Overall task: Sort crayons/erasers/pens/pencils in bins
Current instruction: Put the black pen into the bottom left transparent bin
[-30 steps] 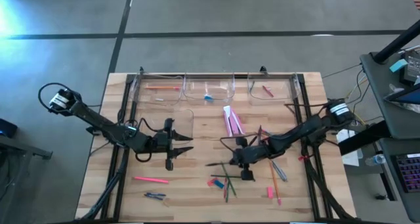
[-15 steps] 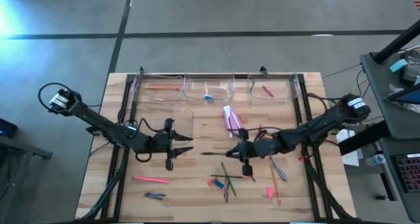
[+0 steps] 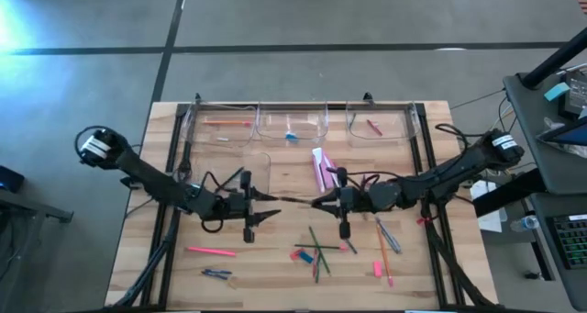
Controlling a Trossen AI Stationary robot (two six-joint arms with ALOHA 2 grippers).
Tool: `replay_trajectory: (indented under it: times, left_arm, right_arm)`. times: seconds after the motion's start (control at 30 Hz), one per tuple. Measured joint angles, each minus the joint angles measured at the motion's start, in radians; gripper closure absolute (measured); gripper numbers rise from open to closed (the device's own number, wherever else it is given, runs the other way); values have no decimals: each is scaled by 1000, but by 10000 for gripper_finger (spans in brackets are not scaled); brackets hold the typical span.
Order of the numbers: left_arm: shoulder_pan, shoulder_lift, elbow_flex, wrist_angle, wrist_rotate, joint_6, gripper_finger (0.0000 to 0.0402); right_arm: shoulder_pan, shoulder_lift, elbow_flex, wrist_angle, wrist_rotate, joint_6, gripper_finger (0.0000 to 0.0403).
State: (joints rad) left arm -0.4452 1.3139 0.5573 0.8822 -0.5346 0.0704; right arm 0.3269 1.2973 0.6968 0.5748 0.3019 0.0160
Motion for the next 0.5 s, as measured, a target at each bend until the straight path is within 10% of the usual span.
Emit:
replay_trajectory:
  times: [0.5]
  left_arm:
    - [33,81,56,45,-2,-11,156]
  right_arm:
    - [-5,45,0,14,6,14,372]
